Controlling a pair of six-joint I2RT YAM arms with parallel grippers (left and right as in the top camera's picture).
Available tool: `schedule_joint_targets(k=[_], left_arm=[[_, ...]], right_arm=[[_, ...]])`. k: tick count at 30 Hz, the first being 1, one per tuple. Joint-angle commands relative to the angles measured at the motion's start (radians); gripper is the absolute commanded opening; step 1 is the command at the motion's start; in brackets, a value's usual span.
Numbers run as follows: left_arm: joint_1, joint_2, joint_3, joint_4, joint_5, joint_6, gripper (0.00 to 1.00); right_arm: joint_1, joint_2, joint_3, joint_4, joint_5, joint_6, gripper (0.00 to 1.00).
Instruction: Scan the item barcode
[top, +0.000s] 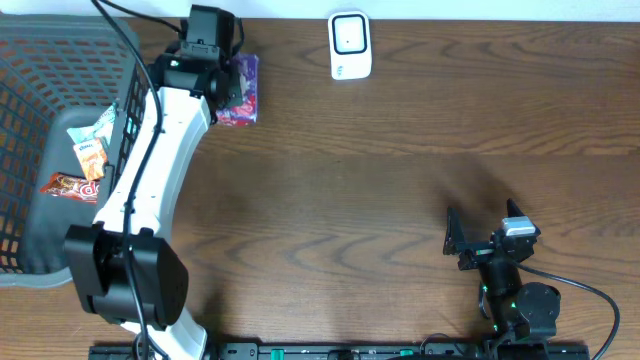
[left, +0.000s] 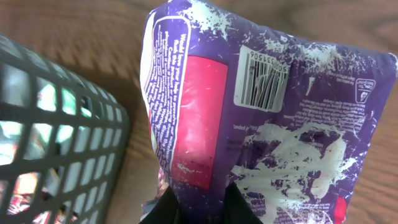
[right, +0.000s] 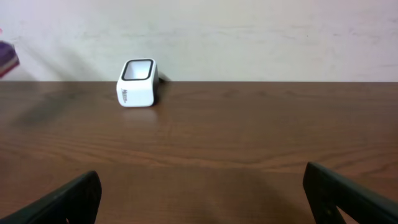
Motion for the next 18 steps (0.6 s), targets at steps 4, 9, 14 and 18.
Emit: schedule_joint_targets(k=[4,9,14,18], left_arm=[[-0.01,0.009,-0.047,-0.001,0.34,-0.062,0.07],[-0.048,0.013,-0.078,0.013,0.434,-0.143,0.08],[-0.121,0.023,-0.119,0.059,0.434,-0.166,0.07],[-0.175,0.066,-0.125,0.082,0.421,-0.166,0.07]], right_arm=[[0.01,-0.005,-0.003,-0.001,0.003,-0.014,0.99],[0.01,-0.005,-0.003,-0.001,0.003,-0.014,0.99],[0.01,-0.005,-0.003,-0.001,0.003,-0.014,0.99],[0.01,-0.005,-0.003,-0.001,0.003,-0.014,0.99]])
